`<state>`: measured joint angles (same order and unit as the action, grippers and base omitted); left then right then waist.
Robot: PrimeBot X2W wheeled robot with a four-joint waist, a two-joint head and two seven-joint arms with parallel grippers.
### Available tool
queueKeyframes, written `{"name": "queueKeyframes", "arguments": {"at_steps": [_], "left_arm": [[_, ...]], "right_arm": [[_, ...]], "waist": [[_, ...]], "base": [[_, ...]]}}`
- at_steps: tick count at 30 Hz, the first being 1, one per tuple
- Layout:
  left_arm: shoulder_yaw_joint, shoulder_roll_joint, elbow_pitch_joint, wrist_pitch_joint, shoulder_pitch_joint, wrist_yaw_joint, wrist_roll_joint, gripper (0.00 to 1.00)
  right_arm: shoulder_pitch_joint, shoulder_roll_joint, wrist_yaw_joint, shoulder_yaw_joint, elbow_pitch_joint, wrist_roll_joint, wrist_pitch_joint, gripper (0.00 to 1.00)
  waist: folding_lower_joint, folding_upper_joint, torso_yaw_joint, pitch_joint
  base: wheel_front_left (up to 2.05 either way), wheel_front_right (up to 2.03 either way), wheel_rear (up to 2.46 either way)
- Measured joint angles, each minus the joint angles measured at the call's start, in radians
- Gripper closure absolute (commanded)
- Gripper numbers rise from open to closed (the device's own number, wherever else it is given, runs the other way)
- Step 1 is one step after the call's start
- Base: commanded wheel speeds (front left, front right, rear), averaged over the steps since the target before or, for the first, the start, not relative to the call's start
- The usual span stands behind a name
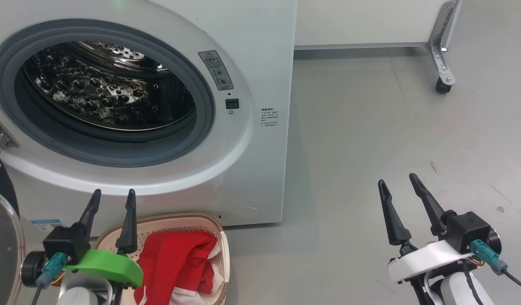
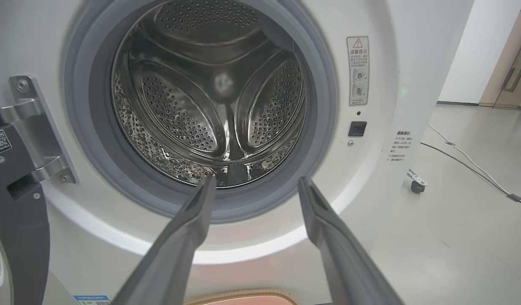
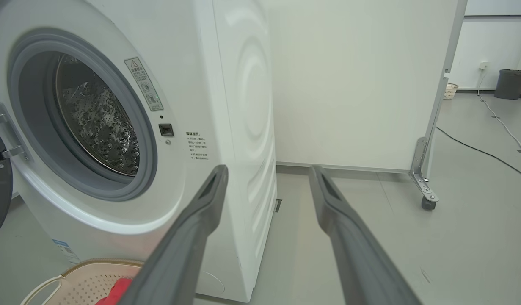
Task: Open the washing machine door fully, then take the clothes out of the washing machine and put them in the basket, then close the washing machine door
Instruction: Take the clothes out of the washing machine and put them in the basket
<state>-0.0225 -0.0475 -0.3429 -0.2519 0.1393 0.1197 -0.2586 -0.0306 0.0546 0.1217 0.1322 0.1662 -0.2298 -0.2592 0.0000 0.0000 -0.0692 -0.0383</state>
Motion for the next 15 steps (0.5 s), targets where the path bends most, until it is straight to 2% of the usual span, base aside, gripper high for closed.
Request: {"name": "queueKeyframes", "arguments": {"at_steps": [15], "left_arm": [[-0.013,0.001,0.056,0.0,-0.051,0.0,-0.005,0.0]], "right_arm": [[0.004,-0.005,0.0,-0.012,-0.013,-0.009,0.0,0.0]], "waist": [[0.0,0.0,-0.007,0.01]], "base": [[0.0,0.0,0.0]]}}
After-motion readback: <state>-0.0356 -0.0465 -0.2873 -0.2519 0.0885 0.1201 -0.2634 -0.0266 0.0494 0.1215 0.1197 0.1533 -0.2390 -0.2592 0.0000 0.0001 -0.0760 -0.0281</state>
